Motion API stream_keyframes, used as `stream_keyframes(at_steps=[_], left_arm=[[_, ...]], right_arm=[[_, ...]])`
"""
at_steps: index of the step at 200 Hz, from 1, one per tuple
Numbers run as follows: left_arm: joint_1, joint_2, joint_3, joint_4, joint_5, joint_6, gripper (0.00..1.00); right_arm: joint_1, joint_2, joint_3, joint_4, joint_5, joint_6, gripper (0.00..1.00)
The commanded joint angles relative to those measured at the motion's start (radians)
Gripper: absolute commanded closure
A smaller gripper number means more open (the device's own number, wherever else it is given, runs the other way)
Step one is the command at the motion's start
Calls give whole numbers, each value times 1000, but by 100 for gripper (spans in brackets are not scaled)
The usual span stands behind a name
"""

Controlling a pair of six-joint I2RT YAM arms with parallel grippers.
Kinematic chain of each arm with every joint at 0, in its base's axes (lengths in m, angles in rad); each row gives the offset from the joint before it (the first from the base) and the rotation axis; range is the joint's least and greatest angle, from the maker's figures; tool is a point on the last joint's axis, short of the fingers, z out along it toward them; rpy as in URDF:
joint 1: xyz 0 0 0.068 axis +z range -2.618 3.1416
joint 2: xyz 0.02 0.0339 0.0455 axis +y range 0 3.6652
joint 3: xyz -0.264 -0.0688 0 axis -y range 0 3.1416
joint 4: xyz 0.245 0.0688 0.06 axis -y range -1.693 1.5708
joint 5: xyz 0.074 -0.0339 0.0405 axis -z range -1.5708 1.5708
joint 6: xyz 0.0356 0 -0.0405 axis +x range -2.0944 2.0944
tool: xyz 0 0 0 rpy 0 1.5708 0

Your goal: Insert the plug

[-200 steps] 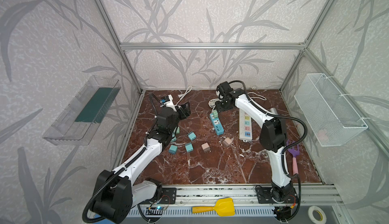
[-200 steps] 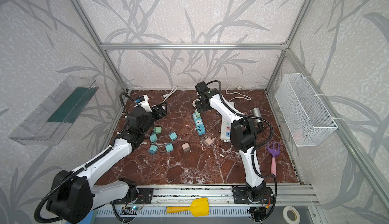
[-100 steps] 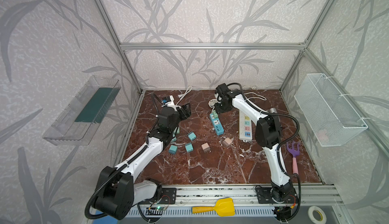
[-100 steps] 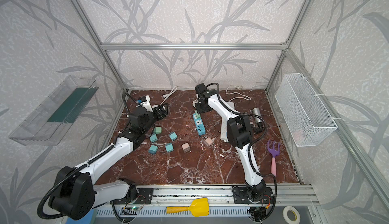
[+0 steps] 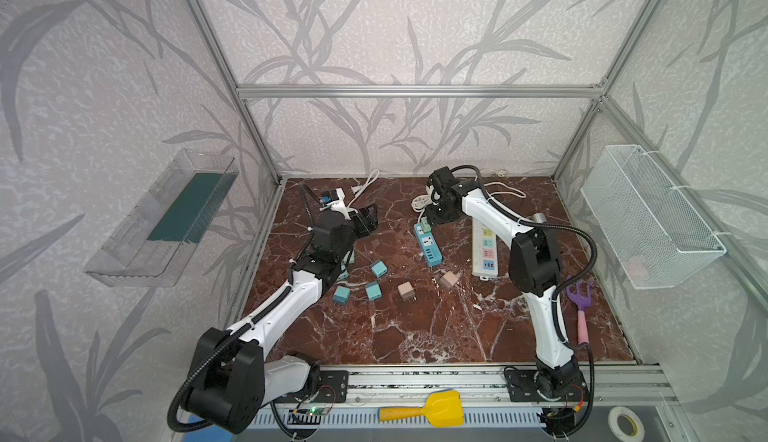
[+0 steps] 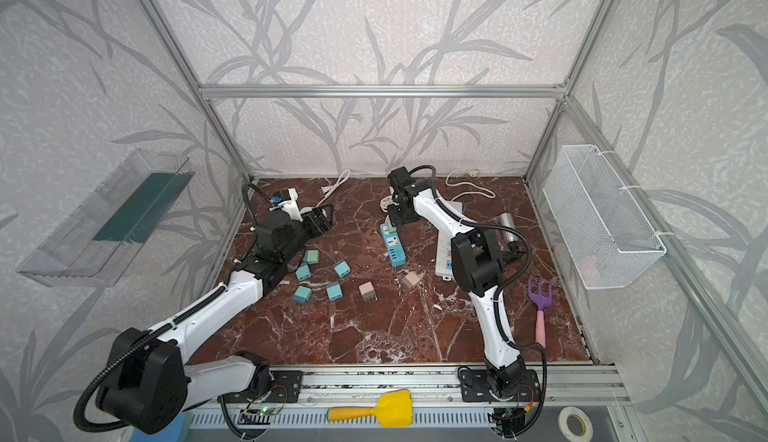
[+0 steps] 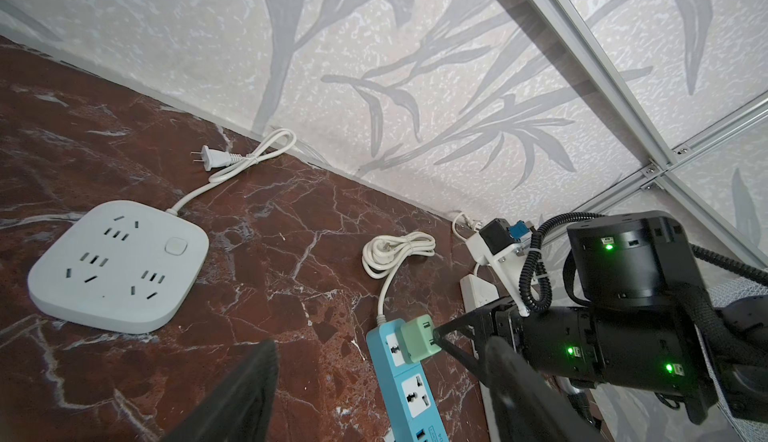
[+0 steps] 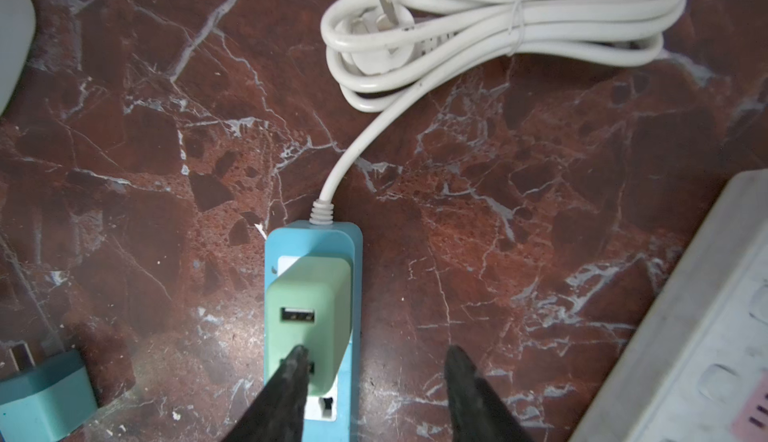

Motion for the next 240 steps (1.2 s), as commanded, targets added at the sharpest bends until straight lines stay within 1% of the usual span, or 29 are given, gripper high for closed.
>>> stream_keyframes(at_steps=[1,11,19,28,39,50,64,73,82,96,103,128,149,157,166,176,190,211,217,227,240], left_arm=[[5,15,33,21,48,-9,23],[5,19,45,9,65,-2,27],[3,21,54,-8,70,3,28],[3,27,57,-11,72,3,29],[1,36,54,-1,70,-7,29],[-1,48,54,8,82,-23,30],[-17,60,52,23,94,-9,30],[-36,68,56,17,92,15,30],[-56,78,64,1,89,39,30],[-89,97,78,-24,82,49,30],[-100,103,84,-31,85,47,30],[-140,111,120,-87,106,74,30],[-171,121,144,-129,142,130,29],[-190,132,175,-190,145,173,25],[-214,147,225,-289,122,228,22],[-246,163,268,-362,97,279,21],[-279,167,271,-373,72,313,21],[-308,158,232,-318,50,307,21],[-316,161,240,-330,47,313,21],[-334,170,270,-391,24,347,21],[-375,196,339,-519,-65,412,21]], right_arm=[[-3,-50,122,-79,16,-2,41],[-3,-84,155,-79,17,11,39],[-2,-123,156,-64,9,28,37],[-2,-176,122,-39,-3,51,36],[-3,-257,35,12,-27,79,37],[-1,-386,-160,145,-40,137,38],[-1,-575,-496,385,-87,208,38],[-1,-672,-649,451,-77,254,38],[-2,-744,-757,462,-58,294,38],[1,-816,-866,439,-64,322,38],[1,-842,-903,416,-56,328,39],[2,-937,-1015,340,-4,319,47],[2,-1046,-1140,362,54,329,47],[0,-1087,-1181,368,95,343,46],[-6,-1118,-1213,368,142,388,39],[-37,-1143,-1250,415,86,396,35],[-70,-1152,-1289,484,6,394,33],[-84,-1121,-1294,500,-5,380,31],[-88,-1108,-1295,502,-10,381,28],[-98,-1086,-1305,523,-40,381,27],[-115,-1051,-1317,554,-92,382,27]])
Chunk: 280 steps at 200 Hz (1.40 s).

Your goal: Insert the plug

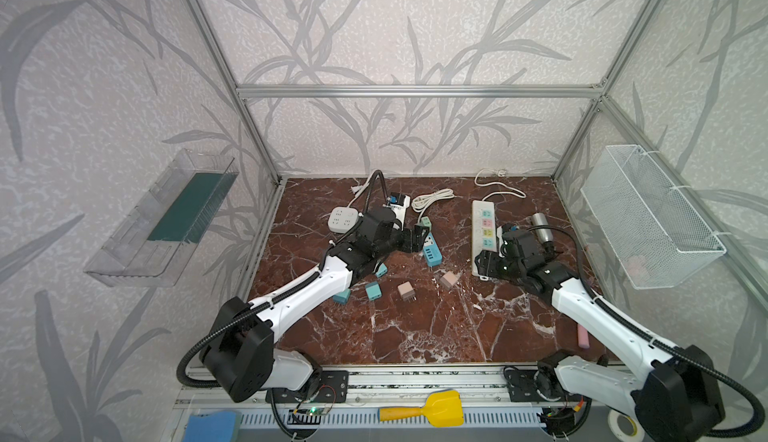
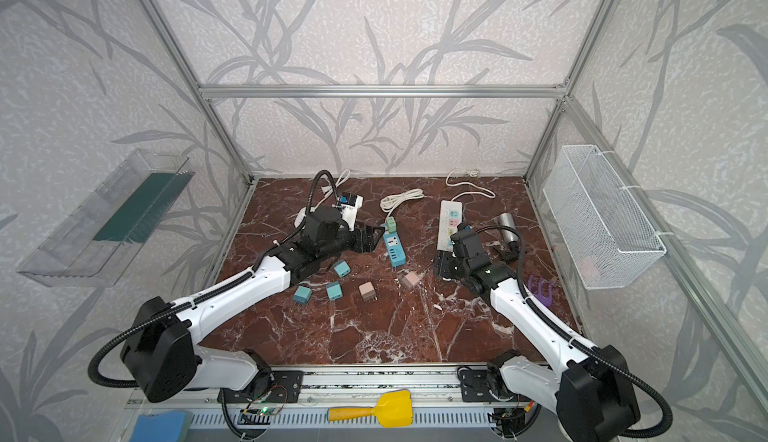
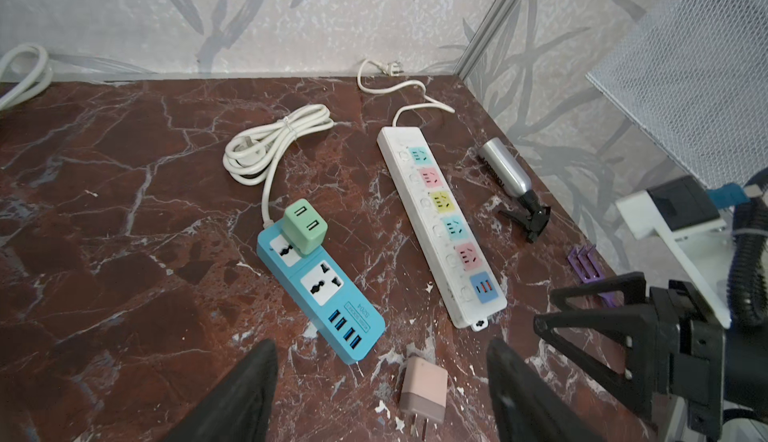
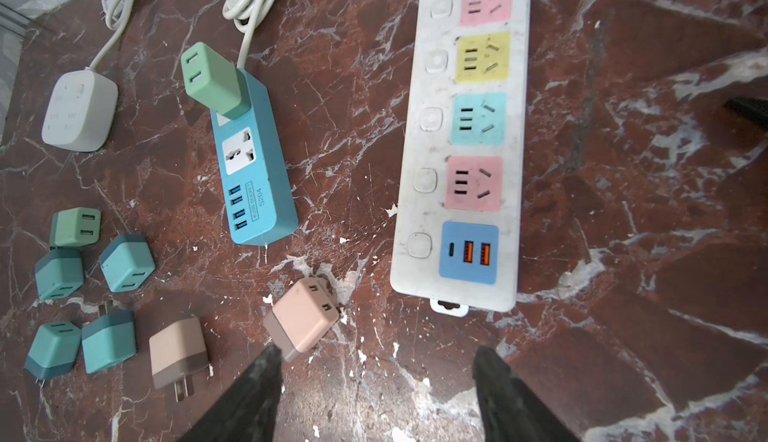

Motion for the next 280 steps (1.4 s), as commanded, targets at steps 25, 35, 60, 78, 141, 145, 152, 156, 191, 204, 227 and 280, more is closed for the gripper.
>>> stream_keyframes(at_steps=[25,35,60,78,141,145,152,156,191,204,227,280], left_arm=[[-98,60,106,-239,-201,187,21],[-108,72,110,-247,-196,189,21],[-126,127,171,-317,-118,174,21],[-140,156,184,-333,-95,175,22],[-159,267,271,-447,-12,166,27],[-159,274,278,-458,-13,168,27],[-162,283,287,-471,-14,170,27],[-163,287,291,-476,-14,172,27],[-165,311,307,-496,-6,172,28],[-167,314,318,-511,4,172,28],[-169,313,325,-520,12,175,29],[-192,359,342,-533,-27,116,33]], right_arm=[[-36,105,-27,98,-154,-27,28],[-36,118,-21,81,-167,-44,30],[-37,149,-10,43,-163,-68,39],[-36,177,3,26,-177,-90,59],[24,295,31,97,-226,-125,83],[34,302,32,107,-221,-125,81],[48,318,28,128,-213,-120,79],[52,325,28,139,-213,-116,79],[66,389,27,185,-230,-92,76],[75,394,19,192,-231,-87,75],[82,397,-7,232,-259,-68,73],[79,215,-18,43,-87,-95,67]])
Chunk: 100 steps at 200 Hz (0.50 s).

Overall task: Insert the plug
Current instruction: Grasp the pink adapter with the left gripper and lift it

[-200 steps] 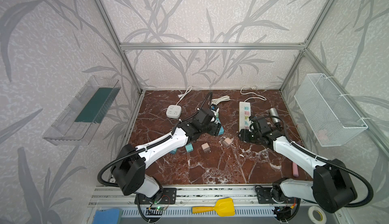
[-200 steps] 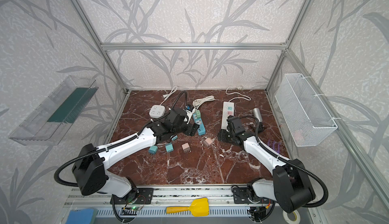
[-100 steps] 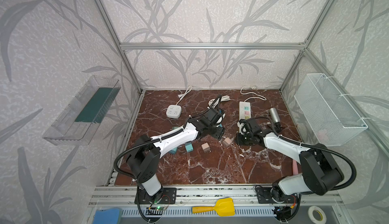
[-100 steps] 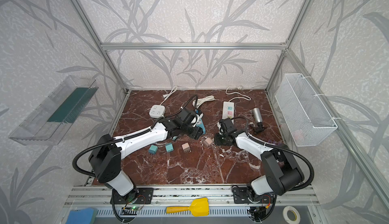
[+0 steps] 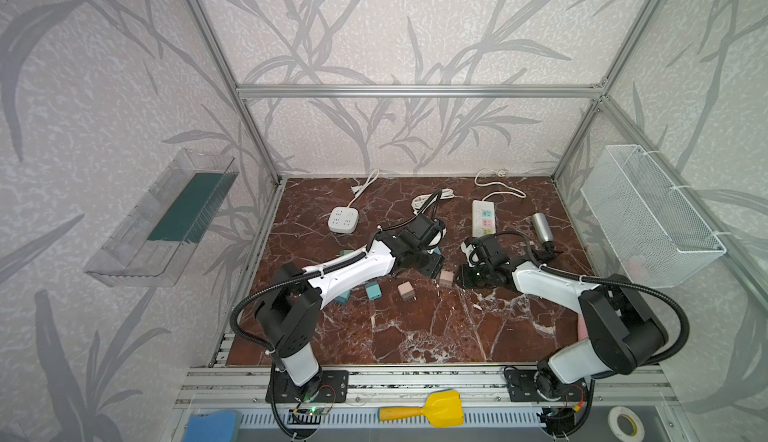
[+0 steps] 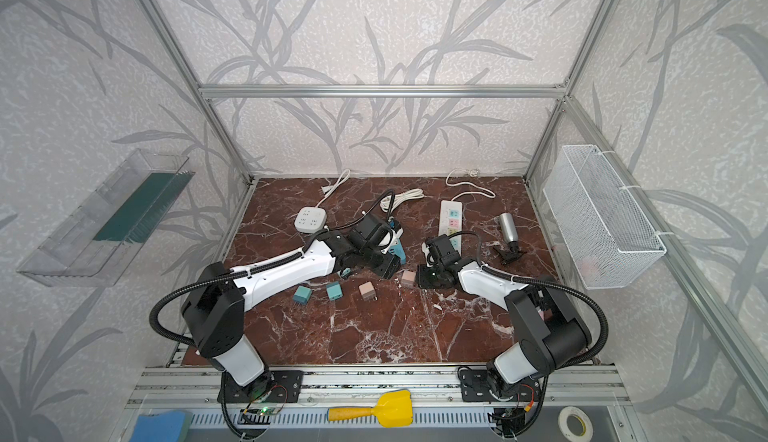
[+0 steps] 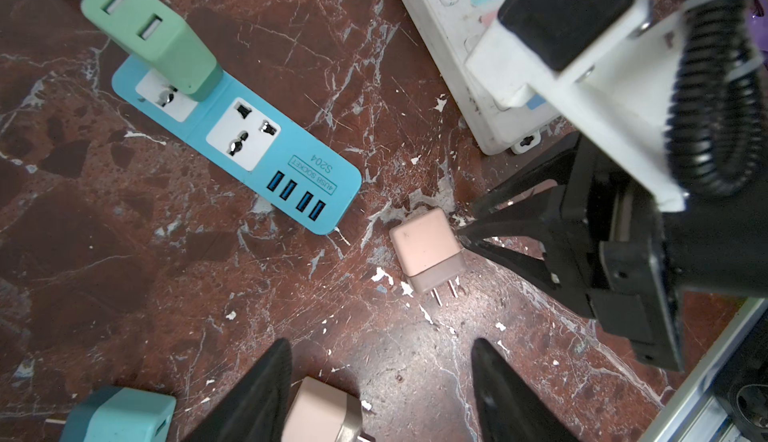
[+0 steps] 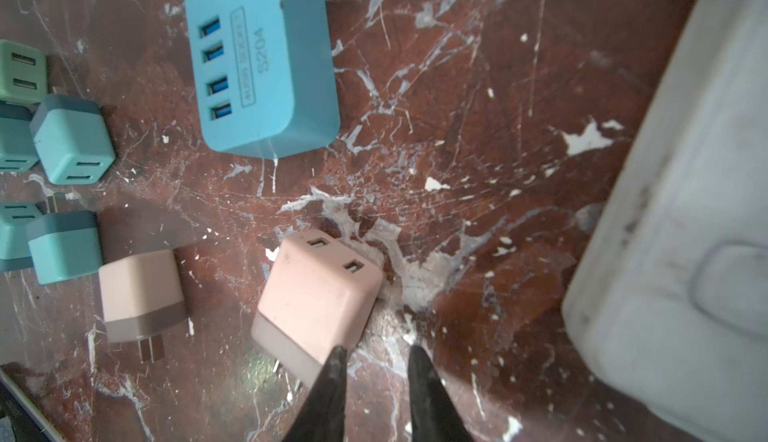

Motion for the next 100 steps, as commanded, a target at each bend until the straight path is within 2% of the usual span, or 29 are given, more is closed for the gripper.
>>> stream_keyframes(at_steps=[1,25,40,54,72,85,100], left_arm=[[-21,39,42,-45,-27,-37,33],[-36,75,98,-96,-114,-179,34],[-48,97,124,-109,-186,-271,33],[-59,105,109,-52,-195,-328,33],[-77,137,121,-13,-213,-400,32],[-96,176,159,-44,-273,-449,32],[-117,227,197,-71,-281,-481,32]], right_arm=[[-3,-130,-14,-122,121,-15,66],[-25,-241,-59,-188,230,11,50],[-40,-299,-112,-160,256,26,37],[-52,-355,-193,-82,260,50,28],[-75,-412,-267,-44,240,90,22],[-91,-450,-292,-39,227,107,21],[-96,-488,-283,-77,246,113,21]])
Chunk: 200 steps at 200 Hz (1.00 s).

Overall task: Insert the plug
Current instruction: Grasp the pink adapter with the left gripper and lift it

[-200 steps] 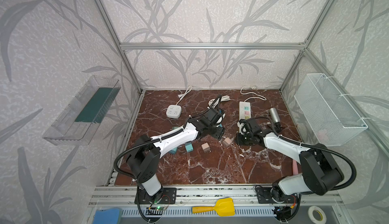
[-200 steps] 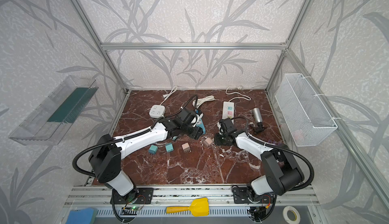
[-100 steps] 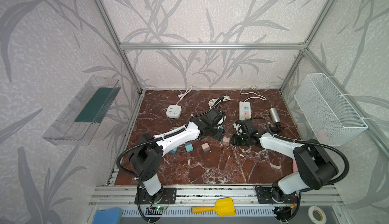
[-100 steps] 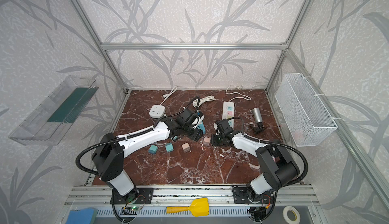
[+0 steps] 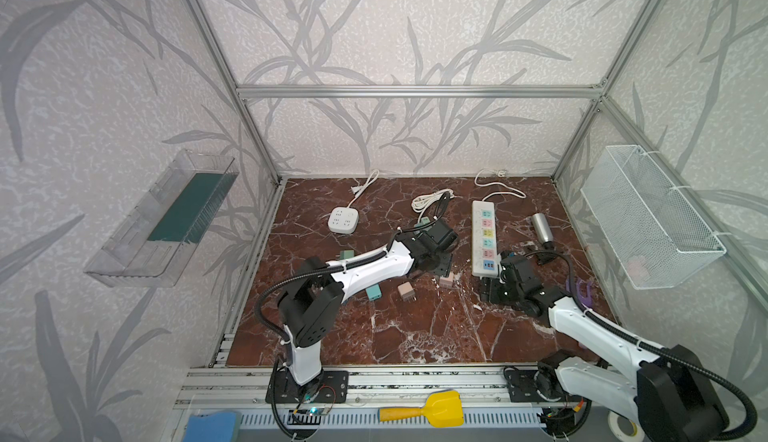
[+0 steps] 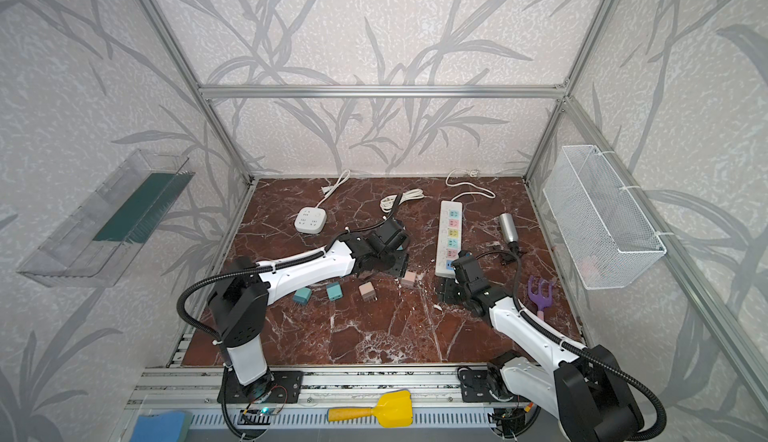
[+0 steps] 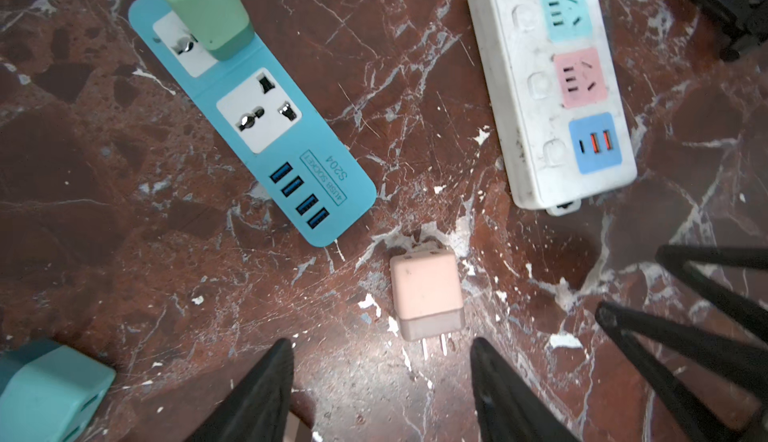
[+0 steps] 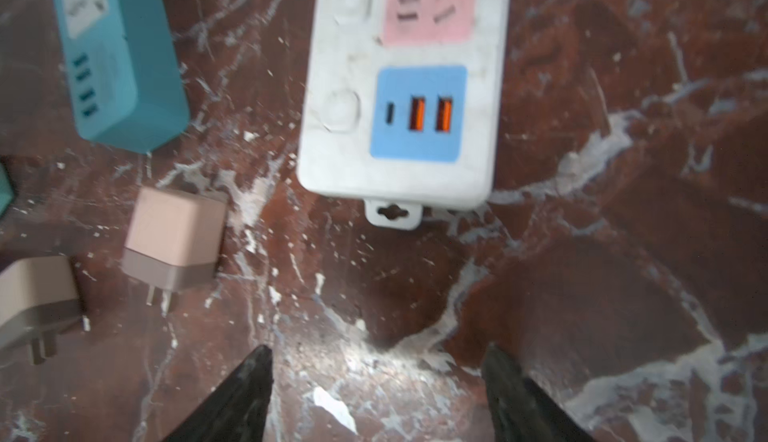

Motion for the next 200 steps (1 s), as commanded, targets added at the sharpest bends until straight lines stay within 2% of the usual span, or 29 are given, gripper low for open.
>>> stream_keyframes(at_steps=[1,51,88,124,200], left_arm=[[-36,75,69,-40,-83,-128,32],[-82,202,165,-113,-136,-185,32],[-101,263,219,-168,-186,-176,32],[-110,328,269,-213,-150,-166,38],[-119,343,267,-230,-131,-135,46]], right_arm=[[-13,-69,10,-2,30,42,21],[-36,-142,-28,4,17,34,19],[-47,-203,-50,3,4,21,18],[-59,-219,-56,0,-10,17,18],[-70,-232,-69,13,-14,31,18]])
